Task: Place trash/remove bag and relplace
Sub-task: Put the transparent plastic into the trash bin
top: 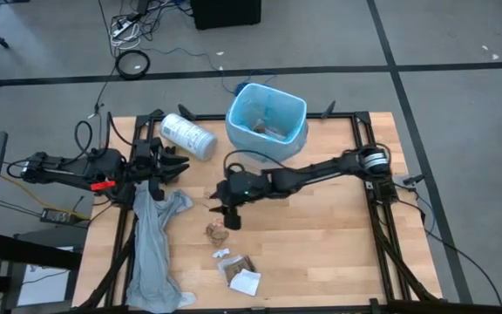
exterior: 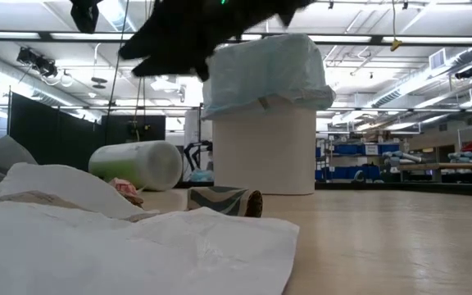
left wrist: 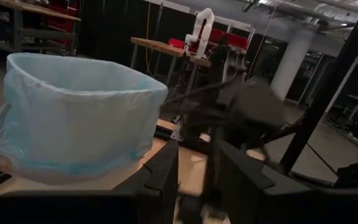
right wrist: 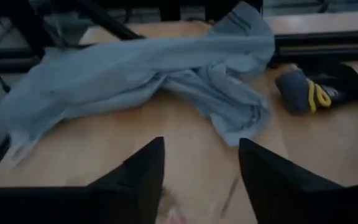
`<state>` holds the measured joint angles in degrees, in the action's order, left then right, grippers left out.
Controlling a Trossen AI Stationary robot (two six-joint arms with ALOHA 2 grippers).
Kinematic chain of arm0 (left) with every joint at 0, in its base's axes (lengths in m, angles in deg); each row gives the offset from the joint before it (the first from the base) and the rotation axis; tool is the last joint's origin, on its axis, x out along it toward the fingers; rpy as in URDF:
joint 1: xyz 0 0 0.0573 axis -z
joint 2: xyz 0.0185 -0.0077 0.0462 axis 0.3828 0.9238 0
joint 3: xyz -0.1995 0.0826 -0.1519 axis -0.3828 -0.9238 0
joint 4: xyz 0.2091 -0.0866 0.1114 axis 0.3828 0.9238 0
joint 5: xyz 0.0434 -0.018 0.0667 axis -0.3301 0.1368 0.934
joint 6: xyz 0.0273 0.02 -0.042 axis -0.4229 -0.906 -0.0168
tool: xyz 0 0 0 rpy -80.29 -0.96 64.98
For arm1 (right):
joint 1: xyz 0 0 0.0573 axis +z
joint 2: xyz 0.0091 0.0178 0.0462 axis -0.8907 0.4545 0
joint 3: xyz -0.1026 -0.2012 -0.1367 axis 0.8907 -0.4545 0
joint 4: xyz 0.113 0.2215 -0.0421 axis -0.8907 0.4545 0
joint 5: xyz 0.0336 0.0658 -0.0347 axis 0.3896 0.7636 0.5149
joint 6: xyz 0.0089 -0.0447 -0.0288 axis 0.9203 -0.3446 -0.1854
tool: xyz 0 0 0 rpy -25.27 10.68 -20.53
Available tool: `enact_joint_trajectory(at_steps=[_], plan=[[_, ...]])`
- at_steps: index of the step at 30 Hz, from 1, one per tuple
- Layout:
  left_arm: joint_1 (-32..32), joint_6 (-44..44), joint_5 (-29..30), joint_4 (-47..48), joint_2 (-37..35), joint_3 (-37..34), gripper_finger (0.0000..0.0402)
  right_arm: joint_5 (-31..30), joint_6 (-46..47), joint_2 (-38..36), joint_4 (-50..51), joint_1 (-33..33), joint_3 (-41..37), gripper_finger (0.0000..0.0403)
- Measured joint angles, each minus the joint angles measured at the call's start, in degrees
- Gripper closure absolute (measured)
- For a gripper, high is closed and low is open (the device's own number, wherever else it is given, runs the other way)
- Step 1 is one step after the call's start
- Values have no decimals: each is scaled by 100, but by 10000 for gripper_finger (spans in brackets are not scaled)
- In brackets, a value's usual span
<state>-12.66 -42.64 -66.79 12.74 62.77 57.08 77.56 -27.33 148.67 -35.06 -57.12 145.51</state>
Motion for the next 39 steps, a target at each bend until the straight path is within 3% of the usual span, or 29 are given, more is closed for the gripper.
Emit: enact_joint_trajectory(at_steps=[10,16,23,28,33,39], plan=[[0,1,-105,70,0,0,289,-75,199,1217,-1030,-161,0,139],[0,1,-118,143,0,0,289,-615,252,1524,-1153,-275,-1,135],[0,3,-129,153,0,0,289,-761,1205,1553,-548,-503,2,142],[1,19,-129,153,9,0,289,-753,853,1555,-289,-515,2,150],[2,36,-129,150,9,0,289,-821,581,1555,-63,-448,2,176],[2,32,-129,151,9,0,289,-830,446,1555,-63,-333,4,283]])
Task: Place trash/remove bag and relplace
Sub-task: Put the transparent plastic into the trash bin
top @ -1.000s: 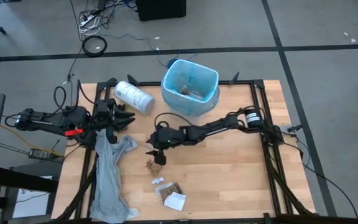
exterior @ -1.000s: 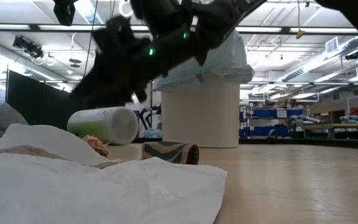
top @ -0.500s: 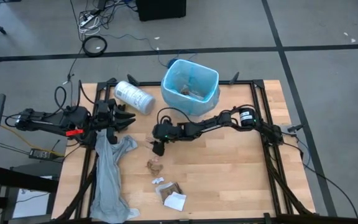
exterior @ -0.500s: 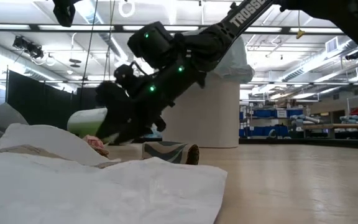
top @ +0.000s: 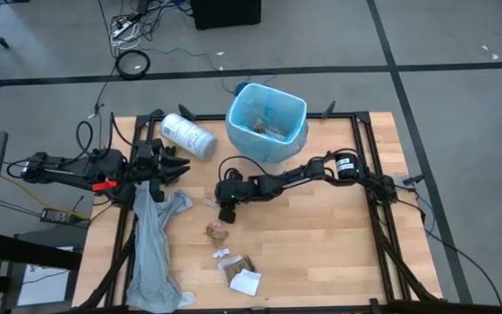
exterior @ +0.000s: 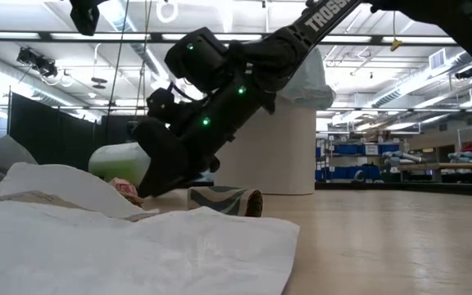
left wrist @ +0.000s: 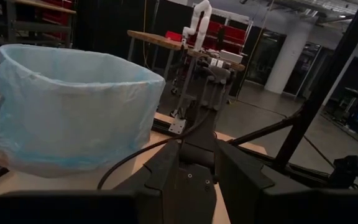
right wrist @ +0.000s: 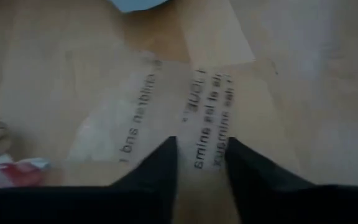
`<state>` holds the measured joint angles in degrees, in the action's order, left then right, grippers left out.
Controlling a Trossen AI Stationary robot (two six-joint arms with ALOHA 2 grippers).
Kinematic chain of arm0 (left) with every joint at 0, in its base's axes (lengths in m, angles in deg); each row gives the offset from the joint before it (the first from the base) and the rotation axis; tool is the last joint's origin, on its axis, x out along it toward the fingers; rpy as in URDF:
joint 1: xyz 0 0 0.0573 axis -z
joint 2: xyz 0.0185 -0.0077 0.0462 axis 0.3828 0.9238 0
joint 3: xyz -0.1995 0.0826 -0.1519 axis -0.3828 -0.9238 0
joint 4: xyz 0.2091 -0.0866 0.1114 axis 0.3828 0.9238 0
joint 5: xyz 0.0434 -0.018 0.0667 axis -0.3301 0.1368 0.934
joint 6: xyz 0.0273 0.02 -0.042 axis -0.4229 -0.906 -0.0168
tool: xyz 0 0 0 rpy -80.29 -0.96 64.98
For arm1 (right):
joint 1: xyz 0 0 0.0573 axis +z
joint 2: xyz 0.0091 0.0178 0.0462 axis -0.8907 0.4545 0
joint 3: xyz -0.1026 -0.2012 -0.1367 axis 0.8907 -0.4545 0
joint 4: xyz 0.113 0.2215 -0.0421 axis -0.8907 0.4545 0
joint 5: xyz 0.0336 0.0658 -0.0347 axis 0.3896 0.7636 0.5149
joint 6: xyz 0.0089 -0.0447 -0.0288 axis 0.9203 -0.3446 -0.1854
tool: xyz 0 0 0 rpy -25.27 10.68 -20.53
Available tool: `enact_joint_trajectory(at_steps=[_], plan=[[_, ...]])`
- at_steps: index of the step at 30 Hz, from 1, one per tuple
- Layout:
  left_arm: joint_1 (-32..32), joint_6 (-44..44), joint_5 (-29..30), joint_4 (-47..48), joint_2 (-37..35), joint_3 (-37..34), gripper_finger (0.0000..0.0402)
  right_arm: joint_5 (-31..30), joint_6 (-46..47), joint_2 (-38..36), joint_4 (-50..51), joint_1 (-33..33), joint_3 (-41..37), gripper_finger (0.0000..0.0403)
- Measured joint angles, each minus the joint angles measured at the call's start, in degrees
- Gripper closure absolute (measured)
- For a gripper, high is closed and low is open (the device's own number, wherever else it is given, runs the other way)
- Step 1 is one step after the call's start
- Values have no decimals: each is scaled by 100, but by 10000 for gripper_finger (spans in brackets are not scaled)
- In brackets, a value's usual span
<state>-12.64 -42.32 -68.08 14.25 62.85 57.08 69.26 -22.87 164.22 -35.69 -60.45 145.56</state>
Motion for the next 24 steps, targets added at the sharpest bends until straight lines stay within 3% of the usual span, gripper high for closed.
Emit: enact_joint_trajectory(at_steps=[5,9,16,24], plan=[[-1,4,0,4,2,0,289,151,297,-1,73,9,5,390],[-1,8,1,7,2,0,289,192,869,-35,150,12,8,401],[-2,9,2,22,2,0,289,296,836,-670,118,64,-4,403],[-1,11,2,22,4,0,289,-352,459,-1781,944,229,-2,403]])
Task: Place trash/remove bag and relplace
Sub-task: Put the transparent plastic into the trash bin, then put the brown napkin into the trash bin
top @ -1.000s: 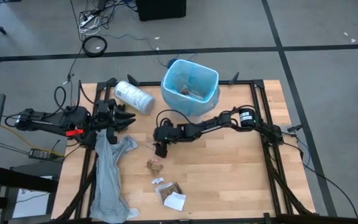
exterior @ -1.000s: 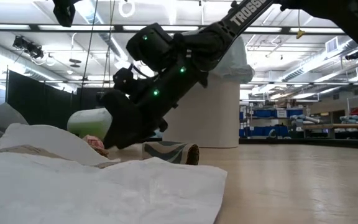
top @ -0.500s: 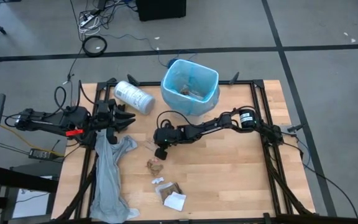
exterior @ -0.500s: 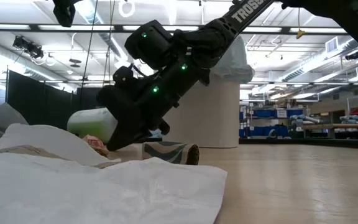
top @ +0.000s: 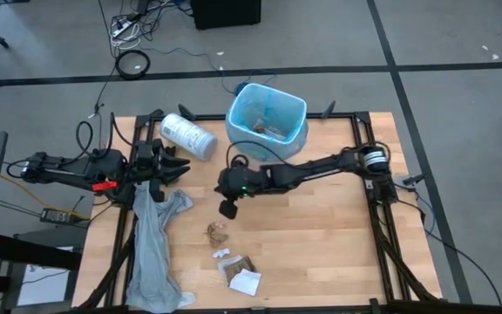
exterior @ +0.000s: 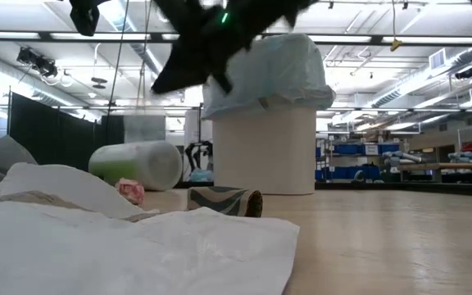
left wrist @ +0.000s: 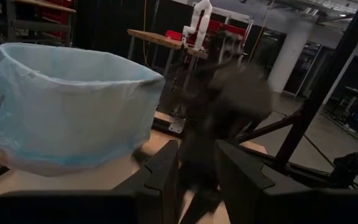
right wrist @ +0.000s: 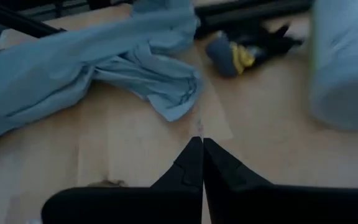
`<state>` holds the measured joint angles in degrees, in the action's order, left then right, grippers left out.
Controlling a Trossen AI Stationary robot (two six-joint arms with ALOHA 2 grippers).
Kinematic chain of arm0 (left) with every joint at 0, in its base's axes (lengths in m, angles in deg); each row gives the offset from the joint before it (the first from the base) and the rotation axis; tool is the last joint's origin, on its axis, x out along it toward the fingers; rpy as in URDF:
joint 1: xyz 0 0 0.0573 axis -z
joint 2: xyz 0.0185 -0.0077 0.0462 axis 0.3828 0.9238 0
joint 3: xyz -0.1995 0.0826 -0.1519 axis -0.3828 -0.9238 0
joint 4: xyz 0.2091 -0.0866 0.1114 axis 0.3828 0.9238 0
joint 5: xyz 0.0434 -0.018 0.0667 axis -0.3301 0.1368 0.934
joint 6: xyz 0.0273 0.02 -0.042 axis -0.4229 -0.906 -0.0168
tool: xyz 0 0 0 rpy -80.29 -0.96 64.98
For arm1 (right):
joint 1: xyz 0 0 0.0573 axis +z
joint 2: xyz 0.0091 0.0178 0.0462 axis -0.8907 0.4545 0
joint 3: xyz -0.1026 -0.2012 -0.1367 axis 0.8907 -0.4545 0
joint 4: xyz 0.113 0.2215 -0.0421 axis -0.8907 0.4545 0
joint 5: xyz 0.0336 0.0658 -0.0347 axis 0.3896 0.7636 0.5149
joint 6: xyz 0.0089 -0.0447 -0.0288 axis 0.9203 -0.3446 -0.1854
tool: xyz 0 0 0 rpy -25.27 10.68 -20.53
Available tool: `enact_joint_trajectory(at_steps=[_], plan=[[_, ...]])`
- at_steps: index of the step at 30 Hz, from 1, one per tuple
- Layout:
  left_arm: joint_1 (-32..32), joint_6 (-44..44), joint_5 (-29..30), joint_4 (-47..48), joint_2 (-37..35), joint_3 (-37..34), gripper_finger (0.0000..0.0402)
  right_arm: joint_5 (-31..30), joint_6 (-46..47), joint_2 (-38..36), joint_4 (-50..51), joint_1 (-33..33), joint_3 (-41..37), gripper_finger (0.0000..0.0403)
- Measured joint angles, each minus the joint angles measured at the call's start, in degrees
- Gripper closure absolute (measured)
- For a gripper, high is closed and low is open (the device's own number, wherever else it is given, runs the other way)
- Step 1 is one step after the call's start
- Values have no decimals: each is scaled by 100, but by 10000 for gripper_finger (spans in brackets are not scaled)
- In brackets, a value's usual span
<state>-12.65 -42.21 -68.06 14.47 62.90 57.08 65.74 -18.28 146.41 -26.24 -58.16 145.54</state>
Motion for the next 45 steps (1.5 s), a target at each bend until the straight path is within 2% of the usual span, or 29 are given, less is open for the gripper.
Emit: enact_joint_trajectory(at_steps=[6,13,16,21,26,29,32,36,38,42,43,45], plan=[[0,-24,0,0,0,0,289,-1315,-508,-945,996,259,0,403],[1,-33,2,-17,15,2,289,-2741,-1374,-2017,1359,117,0,403],[1,-37,45,-11,37,0,289,-3074,-1794,-2439,1340,-151,0,403],[0,-43,149,-20,87,2,289,-3083,-2182,-2779,1471,-795,2,403],[1,-42,188,-26,117,2,289,-2651,-2061,-2752,1814,-1389,2,401],[-1,-42,187,-33,124,2,289,-2342,-2129,-2730,1974,-1525,-2,382],[-1,-42,186,-30,125,1,289,-2237,-2294,-2797,1926,-1460,-2,340],[-1,-23,184,-28,144,2,289,-2132,-2280,-3007,2088,-1246,-2,262],[0,-4,181,-15,149,2,289,-1511,-1658,-3169,2242,-1074,-2,229],[0,104,179,62,144,2,289,874,-399,-3348,2796,-600,19,202],[1,105,178,108,148,2,289,1127,-161,-3301,3070,-420,16,202],[-1,109,177,237,155,2,289,1152,121,-3186,3494,24,-116,204]])
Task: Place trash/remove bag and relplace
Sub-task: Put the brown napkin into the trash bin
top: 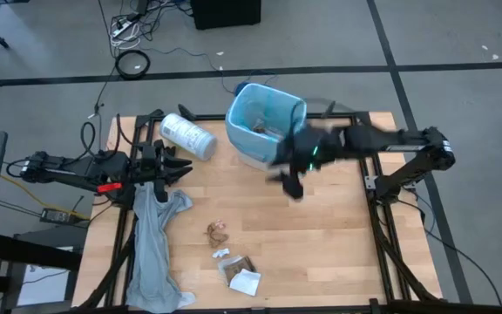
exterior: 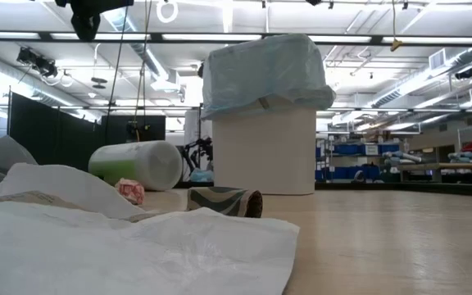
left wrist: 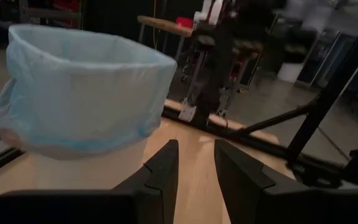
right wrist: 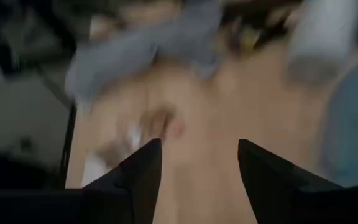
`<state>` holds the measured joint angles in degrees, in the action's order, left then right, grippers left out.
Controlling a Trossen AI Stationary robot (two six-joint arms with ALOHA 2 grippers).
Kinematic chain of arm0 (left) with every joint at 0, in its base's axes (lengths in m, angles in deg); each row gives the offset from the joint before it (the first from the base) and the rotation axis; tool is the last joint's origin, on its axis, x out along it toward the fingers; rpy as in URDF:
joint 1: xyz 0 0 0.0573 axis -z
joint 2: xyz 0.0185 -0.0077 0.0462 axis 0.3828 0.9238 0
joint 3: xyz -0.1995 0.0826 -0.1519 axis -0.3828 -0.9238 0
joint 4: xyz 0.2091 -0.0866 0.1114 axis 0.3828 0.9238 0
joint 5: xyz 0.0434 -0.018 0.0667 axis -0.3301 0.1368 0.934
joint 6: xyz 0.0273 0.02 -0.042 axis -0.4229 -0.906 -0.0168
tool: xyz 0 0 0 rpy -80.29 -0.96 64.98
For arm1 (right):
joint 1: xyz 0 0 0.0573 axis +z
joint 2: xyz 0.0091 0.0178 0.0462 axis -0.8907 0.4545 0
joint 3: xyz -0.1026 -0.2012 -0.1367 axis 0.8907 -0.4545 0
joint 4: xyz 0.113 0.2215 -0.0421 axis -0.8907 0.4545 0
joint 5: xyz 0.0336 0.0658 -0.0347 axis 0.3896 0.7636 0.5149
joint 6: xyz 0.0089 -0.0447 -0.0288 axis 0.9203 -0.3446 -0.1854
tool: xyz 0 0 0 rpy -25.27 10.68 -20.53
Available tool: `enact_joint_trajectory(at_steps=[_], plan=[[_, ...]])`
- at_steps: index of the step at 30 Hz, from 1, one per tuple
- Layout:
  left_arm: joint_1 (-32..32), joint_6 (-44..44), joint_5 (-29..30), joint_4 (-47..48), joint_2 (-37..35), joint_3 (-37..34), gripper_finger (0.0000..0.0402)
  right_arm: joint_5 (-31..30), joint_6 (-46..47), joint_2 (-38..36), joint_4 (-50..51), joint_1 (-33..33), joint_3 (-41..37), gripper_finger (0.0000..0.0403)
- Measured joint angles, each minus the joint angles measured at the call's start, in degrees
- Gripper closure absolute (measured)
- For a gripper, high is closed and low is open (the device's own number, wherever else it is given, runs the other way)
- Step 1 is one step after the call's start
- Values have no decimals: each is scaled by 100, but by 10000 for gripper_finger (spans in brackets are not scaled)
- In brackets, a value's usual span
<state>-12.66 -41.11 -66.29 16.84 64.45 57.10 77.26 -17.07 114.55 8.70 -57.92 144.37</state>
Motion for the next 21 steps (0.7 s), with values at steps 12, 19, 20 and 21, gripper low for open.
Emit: enact_joint_trajectory(at_steps=[12,19,20,21], plan=[[0,-9,30,46,30,0,289,-1144,-1085,1165,-2722,1090,-2047,209],[0,-4,33,91,30,0,289,331,-1449,2543,-4912,710,-1910,180],[0,-4,33,106,30,0,289,548,-1472,2680,-5116,651,-1882,176],[0,-4,35,143,30,0,289,719,-1486,2791,-5329,600,-1856,174]])
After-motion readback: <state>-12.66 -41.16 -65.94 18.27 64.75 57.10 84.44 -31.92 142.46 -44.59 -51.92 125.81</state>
